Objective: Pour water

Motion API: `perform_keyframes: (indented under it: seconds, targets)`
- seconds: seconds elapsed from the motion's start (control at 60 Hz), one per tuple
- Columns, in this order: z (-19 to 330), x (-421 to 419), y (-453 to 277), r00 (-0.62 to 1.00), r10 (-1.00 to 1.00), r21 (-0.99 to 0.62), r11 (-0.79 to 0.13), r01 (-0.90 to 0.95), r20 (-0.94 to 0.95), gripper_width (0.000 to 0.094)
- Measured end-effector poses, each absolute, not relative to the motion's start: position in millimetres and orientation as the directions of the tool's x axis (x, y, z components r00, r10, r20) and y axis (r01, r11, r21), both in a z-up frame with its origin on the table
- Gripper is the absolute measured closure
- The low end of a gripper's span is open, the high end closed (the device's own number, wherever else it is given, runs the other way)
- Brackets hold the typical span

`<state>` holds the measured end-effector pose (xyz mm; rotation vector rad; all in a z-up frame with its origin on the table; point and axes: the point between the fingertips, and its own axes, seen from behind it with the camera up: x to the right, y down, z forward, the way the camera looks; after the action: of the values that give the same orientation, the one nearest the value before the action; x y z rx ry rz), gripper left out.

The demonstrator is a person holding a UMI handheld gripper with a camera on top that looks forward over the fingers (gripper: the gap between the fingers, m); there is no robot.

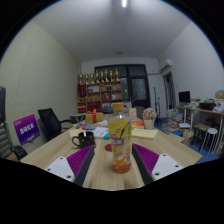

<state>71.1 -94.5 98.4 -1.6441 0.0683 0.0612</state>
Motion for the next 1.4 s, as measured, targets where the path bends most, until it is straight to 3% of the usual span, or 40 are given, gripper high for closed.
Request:
perform_keyframes:
  seconds: [0.233,0.3,0.483,0.583,0.667,0.733,0.85,1.0,1.217,1.4]
  targets:
    - [86,104,-6,0.998,-0.056,-0.997,-0.077,-0.014,-0.01,0.0114]
    - [73,106,7,0.998,-0.069,-0.994,-0.112,-0.014,-0.006,0.0474]
    - [74,97,12,0.999,-0.033,-0.994,-0.102,-0.041,-0.037,0.0489]
    - [73,97,11,0.999,-0.006,-0.993,-0.115,-0.032,-0.031,0.0543]
    - [84,113,16,0.996,-0.007,-0.988,-0.124,0.093,0.094,0.0577]
    - [99,118,33,0.951,-0.038,-0.947,-0.108,0.301,0.307,0.0579]
    - [151,136,68,0.695,-0.103,-0.703,-0.093,0.705,0.712,0.058]
    - [188,112,122,0.144,-0.117,-0.155,-0.099,0.983,0.983,0.0578]
    - [199,58,169,-0.494,-0.123,0.491,-0.06,0.869,0.86,0.0575]
    - [191,34,183,-0.71,-0.138,0.712,-0.04,0.701,0.691,0.0575]
